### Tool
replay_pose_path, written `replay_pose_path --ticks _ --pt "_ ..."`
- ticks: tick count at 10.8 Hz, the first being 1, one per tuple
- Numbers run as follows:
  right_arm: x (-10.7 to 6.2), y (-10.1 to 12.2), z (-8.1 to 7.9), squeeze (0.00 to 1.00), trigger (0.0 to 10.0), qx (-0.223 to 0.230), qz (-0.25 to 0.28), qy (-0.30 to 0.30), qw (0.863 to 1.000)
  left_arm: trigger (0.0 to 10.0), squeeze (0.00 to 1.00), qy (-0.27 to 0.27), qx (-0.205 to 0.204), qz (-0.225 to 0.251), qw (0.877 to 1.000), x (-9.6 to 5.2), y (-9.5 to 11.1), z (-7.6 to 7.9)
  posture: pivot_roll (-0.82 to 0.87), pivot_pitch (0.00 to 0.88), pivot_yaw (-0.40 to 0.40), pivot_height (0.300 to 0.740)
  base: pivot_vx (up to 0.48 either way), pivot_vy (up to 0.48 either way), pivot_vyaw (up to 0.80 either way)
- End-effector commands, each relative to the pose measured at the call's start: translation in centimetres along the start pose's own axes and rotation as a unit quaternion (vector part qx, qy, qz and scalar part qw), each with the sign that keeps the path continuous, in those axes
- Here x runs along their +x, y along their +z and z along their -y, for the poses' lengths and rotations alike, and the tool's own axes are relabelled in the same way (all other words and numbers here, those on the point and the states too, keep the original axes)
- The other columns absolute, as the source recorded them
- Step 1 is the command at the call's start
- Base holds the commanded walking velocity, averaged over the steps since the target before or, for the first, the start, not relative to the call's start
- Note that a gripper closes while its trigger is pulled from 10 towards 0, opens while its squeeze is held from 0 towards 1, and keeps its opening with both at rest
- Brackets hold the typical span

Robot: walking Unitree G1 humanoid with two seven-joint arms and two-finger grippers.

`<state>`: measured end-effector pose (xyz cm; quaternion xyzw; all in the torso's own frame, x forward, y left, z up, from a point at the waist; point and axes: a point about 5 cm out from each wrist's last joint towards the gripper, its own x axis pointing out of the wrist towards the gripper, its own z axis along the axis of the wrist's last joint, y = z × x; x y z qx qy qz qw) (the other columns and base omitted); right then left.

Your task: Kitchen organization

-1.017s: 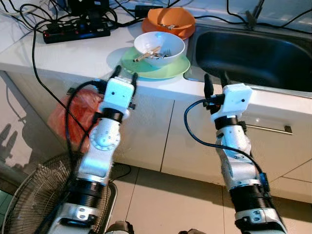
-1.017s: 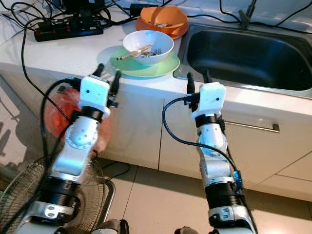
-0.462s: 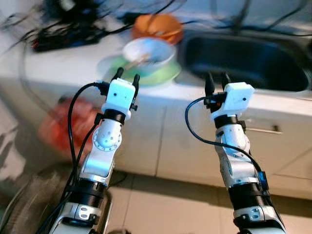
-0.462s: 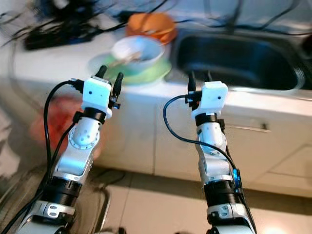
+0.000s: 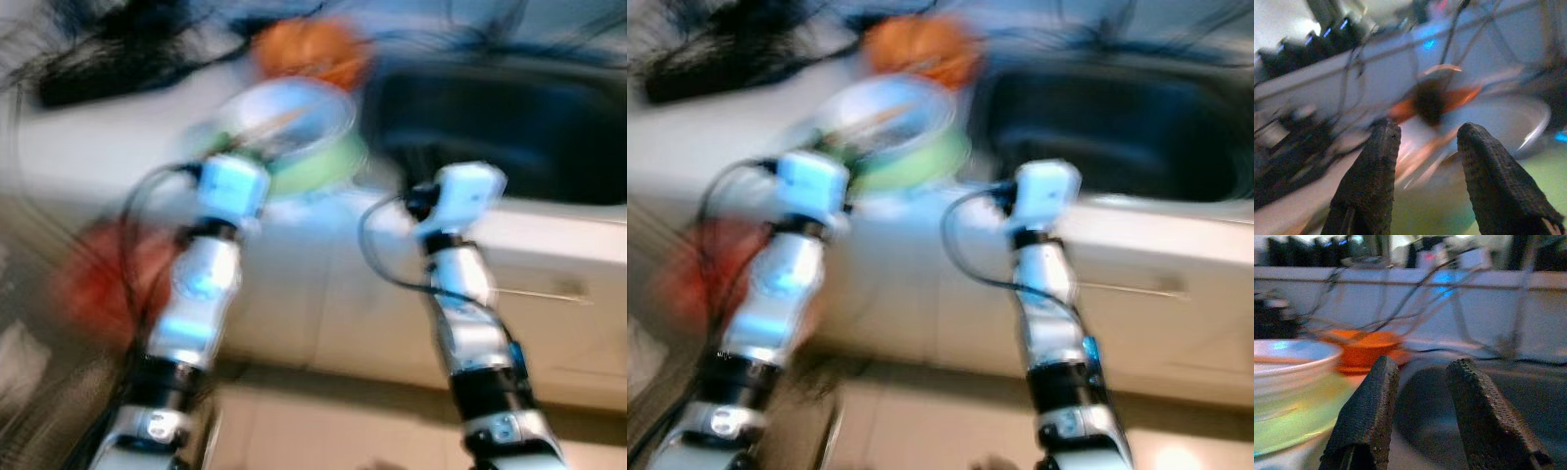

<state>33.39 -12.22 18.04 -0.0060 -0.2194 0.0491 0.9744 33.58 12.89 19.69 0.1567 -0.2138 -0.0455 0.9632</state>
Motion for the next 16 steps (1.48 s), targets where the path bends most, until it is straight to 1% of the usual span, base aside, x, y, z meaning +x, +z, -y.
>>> replay_pose_path --ticks 1,5,8,9,10,12,15,16 --pt "-0.2 -0.3 1.1 0.0 10.0 -0.005 -0.007 -0.018 1.0 10.0 0.0 -0.016 -0.01 0.015 1.0 0.1 0.7 1.2 0.02 0.075 -0.011 0.74 0.0 0.0 0.0" --pt "-0.2 -0.3 1.1 0.0 10.0 -0.004 -0.006 -0.018 1.0 10.0 0.0 -0.019 -0.017 0.025 0.999 -0.1 0.9 1.2 0.02 0.074 -0.011 0.74 0.0 0.0 0.0" --pt "-0.3 -0.3 1.0 0.0 10.0 0.004 -0.004 -0.023 1.0 10.0 0.0 -0.025 -0.024 0.04 0.999 0.1 1.7 1.5 0.02 0.069 -0.004 0.74 0.0 0.0 0.0" --pt "-0.3 -0.3 1.0 0.0 10.0 0.003 -0.004 -0.022 1.0 10.0 0.0 -0.036 -0.017 0.053 0.998 0.2 2.4 1.6 0.02 0.069 -0.004 0.74 0.0 0.0 0.0" --pt "-0.3 -0.4 1.0 0.0 10.0 0.004 -0.005 -0.022 1.0 10.0 0.0 -0.063 -0.008 0.065 0.996 0.2 3.2 2.0 0.02 0.069 -0.004 0.74 0.0 0.0 0.0" --pt "-0.3 -0.6 0.9 0.0 10.0 0.007 -0.009 -0.021 1.0 10.0 0.0 -0.087 -0.005 0.058 0.995 0.1 3.0 2.7 0.03 0.063 -0.005 0.74 0.0 0.0 0.0" --pt "-0.2 -0.6 0.9 0.0 10.0 0.011 -0.012 -0.023 1.0 10.0 0.0 -0.087 0.004 0.049 0.995 0.1 2.8 2.9 0.02 0.063 -0.008 0.74 0.0 0.0 0.0" --pt "-0.2 -0.8 0.9 0.0 10.0 0.012 -0.017 -0.022 1.0 10.0 0.0 -0.083 0.009 0.05 0.995 0.2 2.8 2.8 0.02 0.063 -0.008 0.74 0.0 0.0 -0.45"
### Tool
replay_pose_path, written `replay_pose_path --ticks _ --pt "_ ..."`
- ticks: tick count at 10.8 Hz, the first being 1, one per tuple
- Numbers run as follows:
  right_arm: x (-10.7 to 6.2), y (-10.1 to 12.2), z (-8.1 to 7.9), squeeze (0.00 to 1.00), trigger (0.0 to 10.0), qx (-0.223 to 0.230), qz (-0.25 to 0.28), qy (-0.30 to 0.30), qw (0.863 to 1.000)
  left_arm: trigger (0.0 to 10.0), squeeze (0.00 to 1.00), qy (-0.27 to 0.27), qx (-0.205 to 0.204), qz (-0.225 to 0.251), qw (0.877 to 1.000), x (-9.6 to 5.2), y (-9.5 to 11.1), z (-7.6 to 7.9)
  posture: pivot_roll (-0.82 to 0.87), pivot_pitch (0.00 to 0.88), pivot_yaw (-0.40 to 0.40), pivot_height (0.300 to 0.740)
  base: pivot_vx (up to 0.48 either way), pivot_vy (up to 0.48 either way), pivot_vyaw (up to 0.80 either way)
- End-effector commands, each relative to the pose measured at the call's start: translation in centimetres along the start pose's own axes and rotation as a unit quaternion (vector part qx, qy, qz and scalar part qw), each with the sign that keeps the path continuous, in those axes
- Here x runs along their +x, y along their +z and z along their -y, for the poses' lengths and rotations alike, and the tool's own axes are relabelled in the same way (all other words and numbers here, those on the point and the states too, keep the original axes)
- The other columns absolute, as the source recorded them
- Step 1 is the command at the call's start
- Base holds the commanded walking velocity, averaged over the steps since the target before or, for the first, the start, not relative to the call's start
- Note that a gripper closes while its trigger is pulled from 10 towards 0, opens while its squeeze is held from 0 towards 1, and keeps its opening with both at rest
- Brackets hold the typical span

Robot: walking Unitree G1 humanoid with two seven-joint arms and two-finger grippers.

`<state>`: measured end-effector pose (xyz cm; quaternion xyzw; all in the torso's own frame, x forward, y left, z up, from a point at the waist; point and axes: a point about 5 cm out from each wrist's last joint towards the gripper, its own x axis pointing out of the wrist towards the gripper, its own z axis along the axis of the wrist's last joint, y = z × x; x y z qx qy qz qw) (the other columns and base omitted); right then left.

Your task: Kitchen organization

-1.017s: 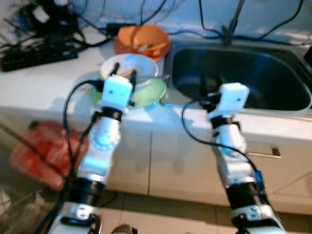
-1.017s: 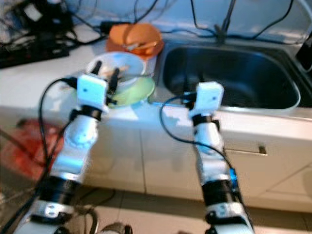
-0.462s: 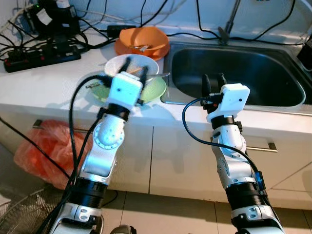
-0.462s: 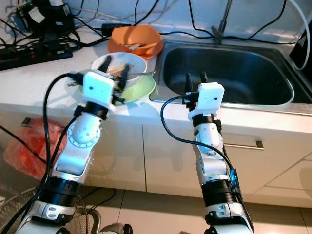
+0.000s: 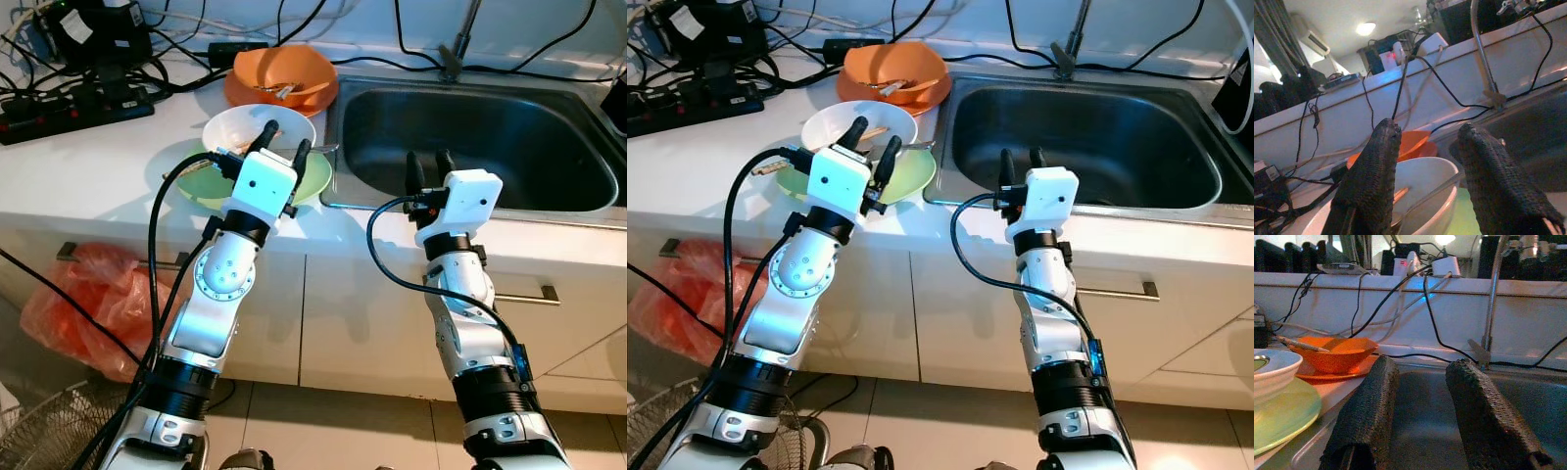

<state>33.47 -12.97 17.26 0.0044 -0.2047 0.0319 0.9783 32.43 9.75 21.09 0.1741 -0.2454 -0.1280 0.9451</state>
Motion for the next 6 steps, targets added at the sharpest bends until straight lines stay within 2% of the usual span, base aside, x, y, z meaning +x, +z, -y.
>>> replay_pose_path --ticks 1,6 --pt "0.13 -0.02 0.05 0.0 10.0 0.007 -0.002 0.0 1.0 10.0 0.0 0.0 0.007 0.003 1.0 0.23 0.24 0.12 0.02 0.063 -0.008 0.74 0.0 0.0 -0.66" --pt "-0.04 0.05 -0.37 0.0 10.0 -0.004 0.002 0.016 1.0 10.0 0.0 0.008 0.009 0.002 1.0 0.22 0.25 -0.02 0.02 0.073 -0.01 0.74 0.0 0.0 0.0"
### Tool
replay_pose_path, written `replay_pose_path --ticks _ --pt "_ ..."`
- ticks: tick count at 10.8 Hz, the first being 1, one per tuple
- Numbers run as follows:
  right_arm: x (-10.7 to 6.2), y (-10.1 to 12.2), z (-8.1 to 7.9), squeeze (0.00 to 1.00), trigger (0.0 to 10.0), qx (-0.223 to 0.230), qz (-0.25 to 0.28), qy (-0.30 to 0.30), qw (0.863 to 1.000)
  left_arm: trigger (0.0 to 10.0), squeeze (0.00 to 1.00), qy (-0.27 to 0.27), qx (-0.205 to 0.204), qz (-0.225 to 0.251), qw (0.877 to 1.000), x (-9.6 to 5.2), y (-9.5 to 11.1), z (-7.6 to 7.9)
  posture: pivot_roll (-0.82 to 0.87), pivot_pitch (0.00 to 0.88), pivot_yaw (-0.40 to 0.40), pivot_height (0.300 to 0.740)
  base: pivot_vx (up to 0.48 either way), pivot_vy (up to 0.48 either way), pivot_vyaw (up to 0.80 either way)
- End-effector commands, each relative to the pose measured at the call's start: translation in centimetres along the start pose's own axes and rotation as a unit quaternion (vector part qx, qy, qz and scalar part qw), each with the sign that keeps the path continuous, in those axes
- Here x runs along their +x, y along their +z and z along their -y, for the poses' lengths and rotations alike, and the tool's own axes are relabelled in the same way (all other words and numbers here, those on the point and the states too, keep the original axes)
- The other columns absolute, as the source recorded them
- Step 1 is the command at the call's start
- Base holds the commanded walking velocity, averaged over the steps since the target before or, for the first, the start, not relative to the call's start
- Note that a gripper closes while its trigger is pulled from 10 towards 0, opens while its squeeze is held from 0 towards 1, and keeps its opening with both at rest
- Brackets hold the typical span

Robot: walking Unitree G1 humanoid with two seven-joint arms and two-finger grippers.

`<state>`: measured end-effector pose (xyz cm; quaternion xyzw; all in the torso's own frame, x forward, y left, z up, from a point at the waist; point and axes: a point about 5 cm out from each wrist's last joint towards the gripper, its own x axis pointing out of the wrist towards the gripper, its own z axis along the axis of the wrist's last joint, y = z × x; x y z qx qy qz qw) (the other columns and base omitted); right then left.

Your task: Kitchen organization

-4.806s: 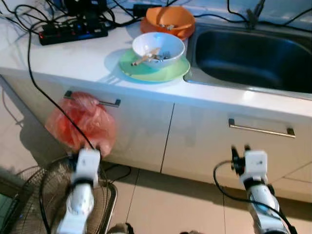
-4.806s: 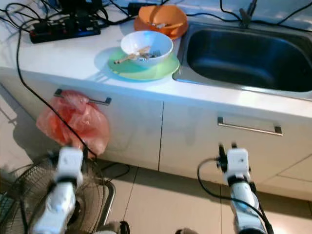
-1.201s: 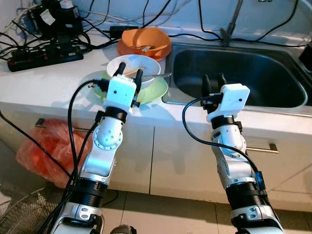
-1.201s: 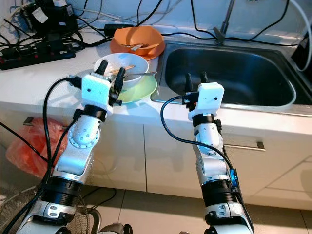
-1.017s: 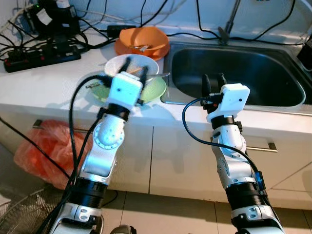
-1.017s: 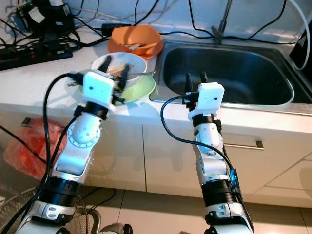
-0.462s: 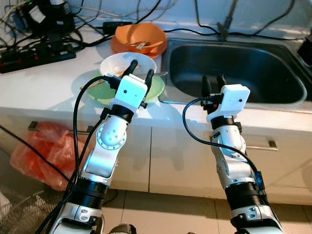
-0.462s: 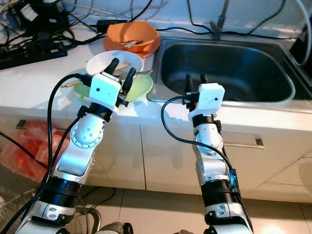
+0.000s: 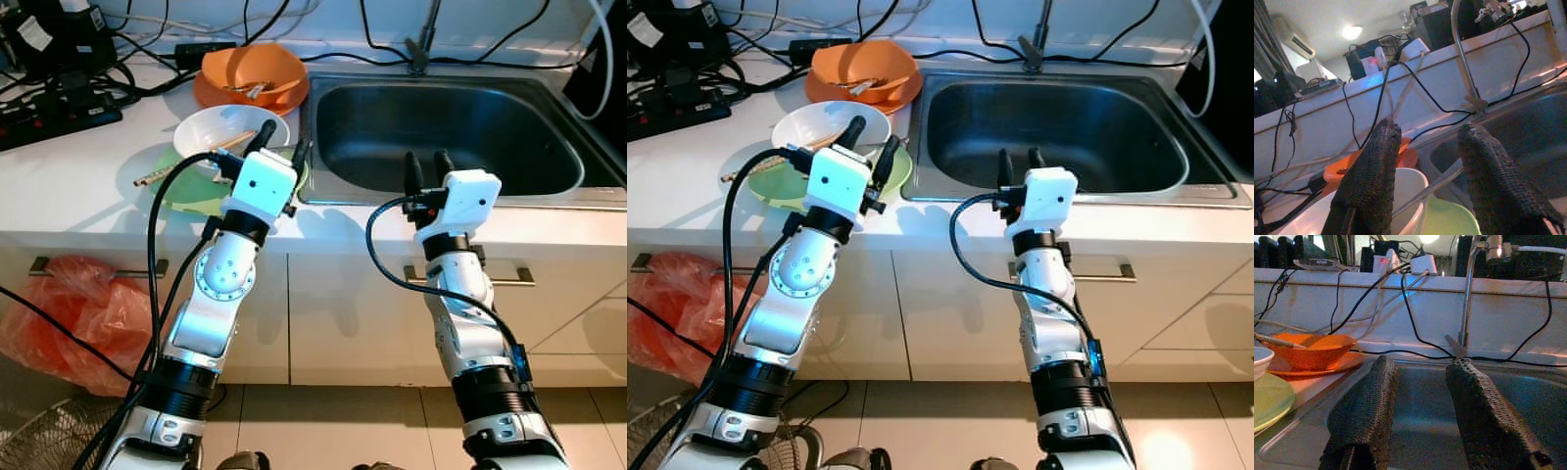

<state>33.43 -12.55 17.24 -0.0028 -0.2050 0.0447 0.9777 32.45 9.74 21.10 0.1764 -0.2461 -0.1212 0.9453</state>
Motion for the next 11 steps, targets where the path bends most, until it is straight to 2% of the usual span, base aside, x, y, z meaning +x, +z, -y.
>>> replay_pose_path --ticks 1,9,11 --pt "-0.08 0.06 -0.12 0.0 10.0 -0.004 0.003 0.007 1.0 10.0 0.0 0.004 0.005 0.003 1.0 0.17 0.26 -0.04 0.02 0.073 -0.01 0.74 0.0 0.0 0.0" --pt "-0.15 -0.05 -0.3 0.0 10.0 -0.006 -0.003 0.016 1.0 10.0 0.0 0.009 0.006 0.003 1.0 0.16 0.3 -0.11 0.03 0.077 -0.014 0.74 0.0 0.0 0.0" --pt "-0.21 -0.14 -0.25 0.0 10.0 0.0 -0.005 0.014 1.0 10.0 0.0 -0.002 -0.01 0.01 1.0 0.03 0.4 0.28 0.03 0.077 -0.015 0.74 0.0 0.0 0.0"
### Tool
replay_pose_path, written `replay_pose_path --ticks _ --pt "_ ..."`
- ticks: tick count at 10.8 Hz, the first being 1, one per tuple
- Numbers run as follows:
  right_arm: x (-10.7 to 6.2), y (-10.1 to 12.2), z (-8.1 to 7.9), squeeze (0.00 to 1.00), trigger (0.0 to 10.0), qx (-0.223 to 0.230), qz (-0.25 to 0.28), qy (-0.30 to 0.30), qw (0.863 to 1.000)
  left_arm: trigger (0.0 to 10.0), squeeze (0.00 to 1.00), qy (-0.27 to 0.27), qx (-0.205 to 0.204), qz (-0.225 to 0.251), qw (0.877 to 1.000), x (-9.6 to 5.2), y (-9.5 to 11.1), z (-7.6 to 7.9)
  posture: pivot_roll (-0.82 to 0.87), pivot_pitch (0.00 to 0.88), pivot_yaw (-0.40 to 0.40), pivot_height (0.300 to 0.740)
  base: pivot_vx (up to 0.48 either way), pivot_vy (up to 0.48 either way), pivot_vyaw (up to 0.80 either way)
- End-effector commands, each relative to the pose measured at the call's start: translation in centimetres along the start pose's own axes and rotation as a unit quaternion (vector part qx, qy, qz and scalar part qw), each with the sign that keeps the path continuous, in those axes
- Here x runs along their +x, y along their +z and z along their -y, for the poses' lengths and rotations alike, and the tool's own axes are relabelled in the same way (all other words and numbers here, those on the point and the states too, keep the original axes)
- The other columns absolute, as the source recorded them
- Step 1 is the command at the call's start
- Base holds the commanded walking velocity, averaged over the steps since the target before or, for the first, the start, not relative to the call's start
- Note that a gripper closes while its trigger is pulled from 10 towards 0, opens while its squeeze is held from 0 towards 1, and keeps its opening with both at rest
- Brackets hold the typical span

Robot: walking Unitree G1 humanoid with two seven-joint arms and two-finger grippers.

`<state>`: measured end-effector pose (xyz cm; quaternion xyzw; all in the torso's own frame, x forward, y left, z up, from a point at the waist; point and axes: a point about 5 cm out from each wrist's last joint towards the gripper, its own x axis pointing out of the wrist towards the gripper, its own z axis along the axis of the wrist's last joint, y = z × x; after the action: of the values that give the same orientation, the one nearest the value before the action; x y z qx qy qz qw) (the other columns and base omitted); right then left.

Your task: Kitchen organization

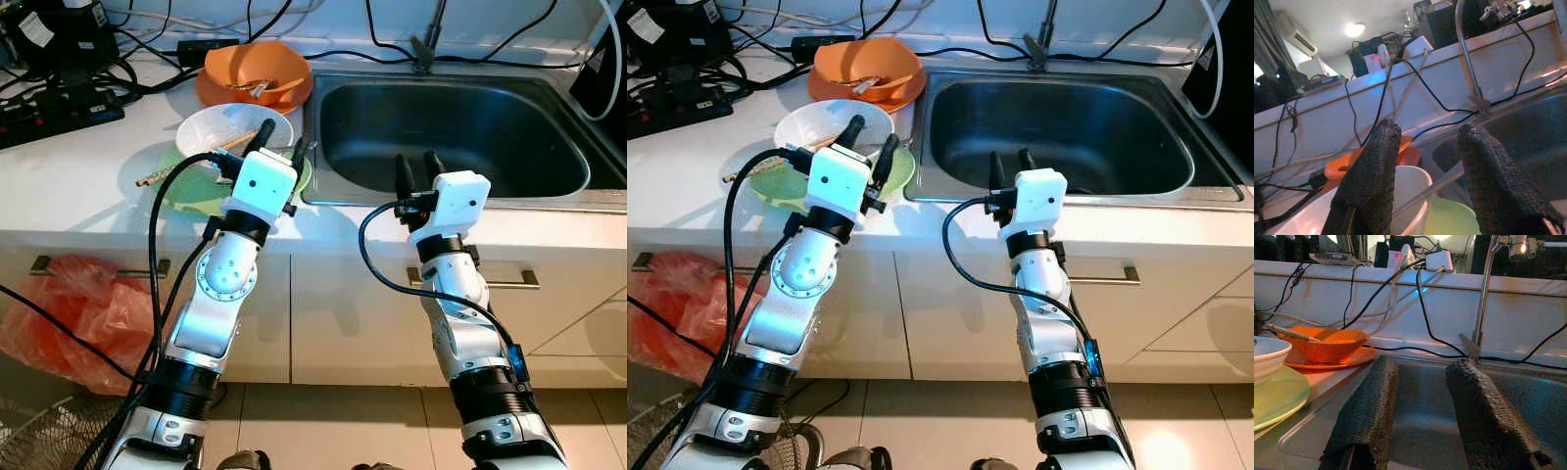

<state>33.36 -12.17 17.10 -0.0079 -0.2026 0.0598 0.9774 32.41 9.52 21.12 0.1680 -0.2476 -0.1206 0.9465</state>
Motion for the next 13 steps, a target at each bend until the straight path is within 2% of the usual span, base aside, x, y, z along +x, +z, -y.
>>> replay_pose_path --ticks 1,4,6,13 --pt "-0.13 -0.08 0.13 0.0 10.0 0.002 -0.003 -0.002 1.0 10.0 0.0 -0.004 -0.004 0.012 1.0 -0.01 0.45 0.2 0.03 0.077 -0.015 0.74 0.0 0.0 0.0" --pt "-0.04 0.09 -0.02 0.0 10.0 -0.004 0.002 0.006 1.0 10.0 0.0 0.007 0.006 0.007 1.0 0.18 0.33 -0.14 0.02 0.071 -0.015 0.74 0.081 0.0 0.13" --pt "0.0 0.21 0.06 0.0 10.0 0.011 0.007 -0.002 1.0 10.0 0.0 0.009 0.005 0.007 1.0 0.18 0.33 -0.22 0.03 0.071 -0.017 0.74 0.353 0.0 0.26" --pt "-0.06 0.04 0.05 0.0 10.0 0.003 0.002 0.002 1.0 10.0 0.0 0.01 0.005 0.009 1.0 0.17 0.4 -0.21 0.03 0.077 -0.019 0.74 0.388 0.0 0.0"
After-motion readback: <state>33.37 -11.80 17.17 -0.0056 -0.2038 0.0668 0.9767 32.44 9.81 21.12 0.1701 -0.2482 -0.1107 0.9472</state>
